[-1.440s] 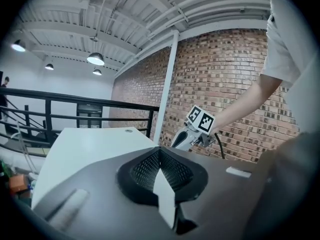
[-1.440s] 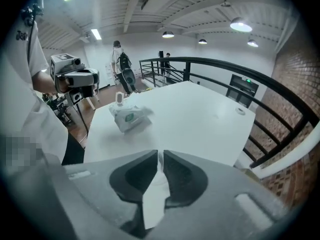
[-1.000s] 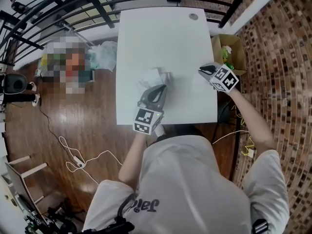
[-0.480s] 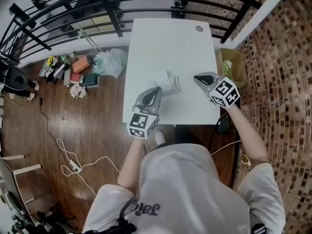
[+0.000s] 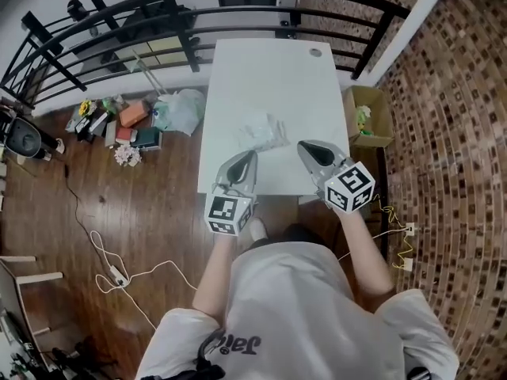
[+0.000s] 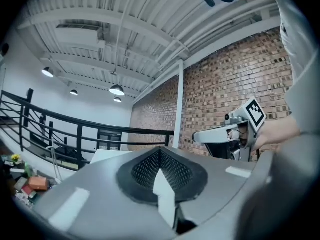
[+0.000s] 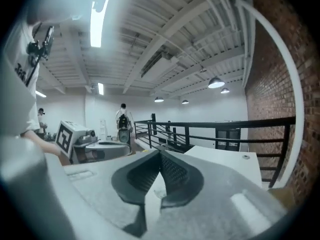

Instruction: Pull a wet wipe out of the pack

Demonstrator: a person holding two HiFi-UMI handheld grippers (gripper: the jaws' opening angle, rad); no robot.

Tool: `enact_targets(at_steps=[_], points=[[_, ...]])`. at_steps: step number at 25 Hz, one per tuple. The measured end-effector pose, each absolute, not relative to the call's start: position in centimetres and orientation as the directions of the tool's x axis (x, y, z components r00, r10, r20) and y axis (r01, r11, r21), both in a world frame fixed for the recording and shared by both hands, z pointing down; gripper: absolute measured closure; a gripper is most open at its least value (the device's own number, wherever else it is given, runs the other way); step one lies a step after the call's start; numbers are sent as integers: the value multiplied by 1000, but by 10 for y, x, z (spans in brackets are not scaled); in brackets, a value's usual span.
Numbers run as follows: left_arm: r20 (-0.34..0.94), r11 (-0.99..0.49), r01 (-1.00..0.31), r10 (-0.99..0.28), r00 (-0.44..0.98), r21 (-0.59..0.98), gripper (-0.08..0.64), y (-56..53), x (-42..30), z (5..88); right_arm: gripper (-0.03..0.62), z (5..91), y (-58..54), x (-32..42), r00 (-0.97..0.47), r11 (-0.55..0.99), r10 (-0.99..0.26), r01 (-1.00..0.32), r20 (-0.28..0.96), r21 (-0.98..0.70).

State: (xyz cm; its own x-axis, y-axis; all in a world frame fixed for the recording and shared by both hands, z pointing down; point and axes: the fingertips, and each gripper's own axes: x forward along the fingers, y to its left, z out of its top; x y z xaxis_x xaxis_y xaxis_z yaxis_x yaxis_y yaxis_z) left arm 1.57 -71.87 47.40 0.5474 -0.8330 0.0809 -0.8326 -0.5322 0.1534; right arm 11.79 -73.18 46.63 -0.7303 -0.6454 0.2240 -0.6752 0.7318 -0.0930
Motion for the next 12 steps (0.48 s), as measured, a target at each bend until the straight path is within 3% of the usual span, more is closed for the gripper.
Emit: enact_targets(at_steps=[4,12], points=[[34,-508,-851,-856,517,134,543,-687,28,455,600,449,-701,122,-734,717,-665,-679,138,-156],[28,-427,-900,-902,431,87,543,-592,74,432,600,439,-607,187,-674,659,-729,-739,124,-140]])
